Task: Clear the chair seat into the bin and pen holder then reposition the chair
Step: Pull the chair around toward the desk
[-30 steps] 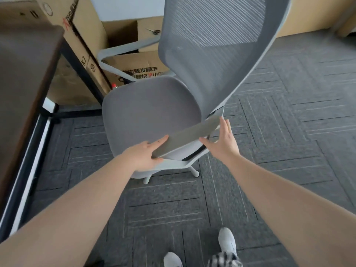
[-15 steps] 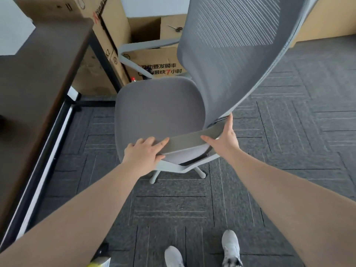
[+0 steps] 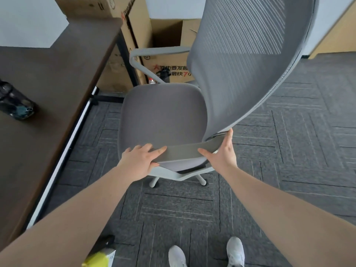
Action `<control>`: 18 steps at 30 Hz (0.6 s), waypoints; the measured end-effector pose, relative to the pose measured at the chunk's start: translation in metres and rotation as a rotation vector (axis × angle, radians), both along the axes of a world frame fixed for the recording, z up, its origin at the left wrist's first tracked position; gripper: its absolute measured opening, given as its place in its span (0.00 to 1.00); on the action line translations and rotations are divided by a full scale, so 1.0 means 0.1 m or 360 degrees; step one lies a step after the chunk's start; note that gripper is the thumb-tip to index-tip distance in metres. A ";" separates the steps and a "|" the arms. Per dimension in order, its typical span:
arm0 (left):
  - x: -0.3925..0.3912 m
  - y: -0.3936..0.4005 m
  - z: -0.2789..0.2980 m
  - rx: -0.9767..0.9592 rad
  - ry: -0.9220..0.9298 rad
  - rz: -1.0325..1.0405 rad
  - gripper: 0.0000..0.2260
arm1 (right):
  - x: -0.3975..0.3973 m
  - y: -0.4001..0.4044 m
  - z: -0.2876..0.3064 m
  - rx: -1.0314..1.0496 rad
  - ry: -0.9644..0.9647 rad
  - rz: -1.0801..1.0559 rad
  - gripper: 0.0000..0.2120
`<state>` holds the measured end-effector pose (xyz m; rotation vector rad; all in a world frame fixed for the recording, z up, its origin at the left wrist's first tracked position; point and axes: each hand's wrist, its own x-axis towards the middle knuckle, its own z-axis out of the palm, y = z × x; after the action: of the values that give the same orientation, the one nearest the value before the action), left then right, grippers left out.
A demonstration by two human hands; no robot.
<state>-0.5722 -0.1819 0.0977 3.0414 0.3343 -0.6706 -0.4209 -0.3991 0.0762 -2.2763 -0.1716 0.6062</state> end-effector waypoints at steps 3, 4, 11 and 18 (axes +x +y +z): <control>-0.20 0.16 -0.03 -0.0008 0.0047 0.0047 0.26 | -0.16 0.15 0.00 0.0041 0.0014 0.0030 0.59; -0.26 0.21 -0.02 -0.0009 0.0062 0.0067 0.26 | -0.21 0.20 0.00 0.0049 0.0019 0.0044 0.58; -0.61 0.54 0.04 -0.0006 0.0105 0.0185 0.26 | -0.55 0.58 0.07 0.0068 0.0033 0.0163 0.55; -0.93 0.92 0.09 0.0059 0.0072 0.0201 0.25 | -0.91 0.86 0.06 0.0138 0.0129 0.0184 0.59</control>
<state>-0.6652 -0.0898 0.1062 3.0116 0.5405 -0.7335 -0.5118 -0.3126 0.0820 -2.1650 -0.2858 0.7356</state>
